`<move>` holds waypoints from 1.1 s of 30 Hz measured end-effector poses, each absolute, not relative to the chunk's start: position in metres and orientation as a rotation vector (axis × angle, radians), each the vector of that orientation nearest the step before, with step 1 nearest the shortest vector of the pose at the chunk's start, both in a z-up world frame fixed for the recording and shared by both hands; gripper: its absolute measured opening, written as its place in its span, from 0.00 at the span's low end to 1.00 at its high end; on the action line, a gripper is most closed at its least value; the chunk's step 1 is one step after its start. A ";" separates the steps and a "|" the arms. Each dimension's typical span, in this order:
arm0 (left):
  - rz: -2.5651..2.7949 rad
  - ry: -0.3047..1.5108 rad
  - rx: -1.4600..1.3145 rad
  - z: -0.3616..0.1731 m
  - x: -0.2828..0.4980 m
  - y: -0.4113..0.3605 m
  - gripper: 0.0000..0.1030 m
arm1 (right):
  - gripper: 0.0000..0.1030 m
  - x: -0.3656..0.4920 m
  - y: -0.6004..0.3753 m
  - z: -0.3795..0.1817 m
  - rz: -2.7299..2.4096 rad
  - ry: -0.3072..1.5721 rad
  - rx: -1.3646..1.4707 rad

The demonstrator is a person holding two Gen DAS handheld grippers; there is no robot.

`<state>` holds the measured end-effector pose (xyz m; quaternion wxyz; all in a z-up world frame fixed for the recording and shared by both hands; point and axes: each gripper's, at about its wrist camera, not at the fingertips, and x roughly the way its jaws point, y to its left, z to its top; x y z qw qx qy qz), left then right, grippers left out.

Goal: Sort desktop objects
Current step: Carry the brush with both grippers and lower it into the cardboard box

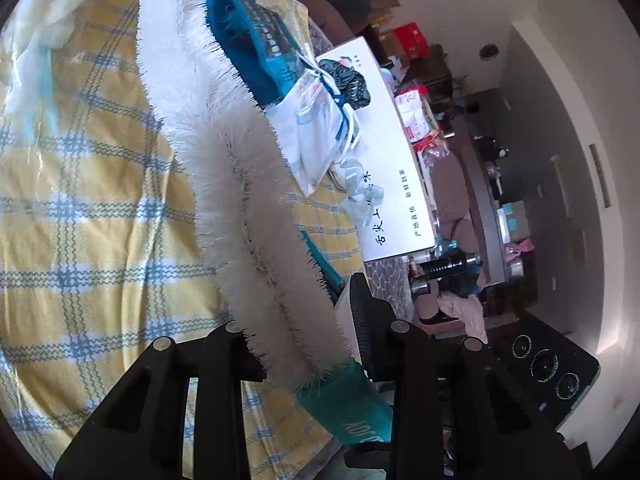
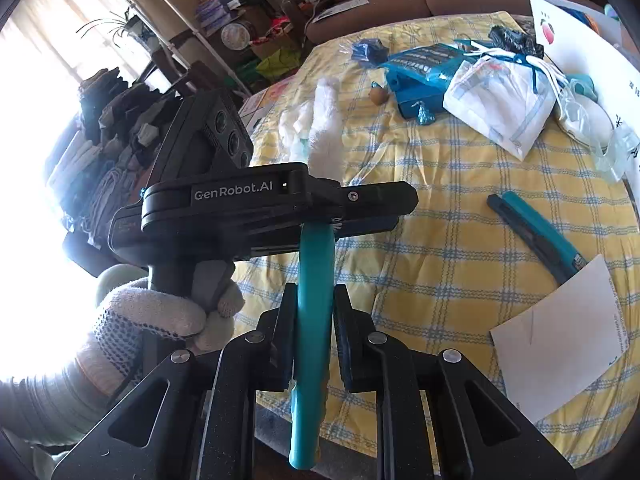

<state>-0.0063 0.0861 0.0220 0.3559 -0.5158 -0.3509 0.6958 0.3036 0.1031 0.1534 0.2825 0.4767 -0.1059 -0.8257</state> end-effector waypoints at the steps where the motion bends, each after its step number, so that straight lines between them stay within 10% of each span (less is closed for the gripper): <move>1: 1.803 -0.898 -1.317 0.031 -0.008 0.091 0.28 | 0.16 0.304 0.106 0.158 -2.220 -0.282 1.261; 15: 1.753 -0.606 -1.253 0.158 -0.103 0.298 0.28 | 0.16 0.266 0.266 0.273 -2.455 -0.353 1.102; 33: 1.722 -0.346 -1.568 0.087 -0.193 0.507 0.29 | 0.16 0.158 0.465 0.225 -2.584 -0.308 1.406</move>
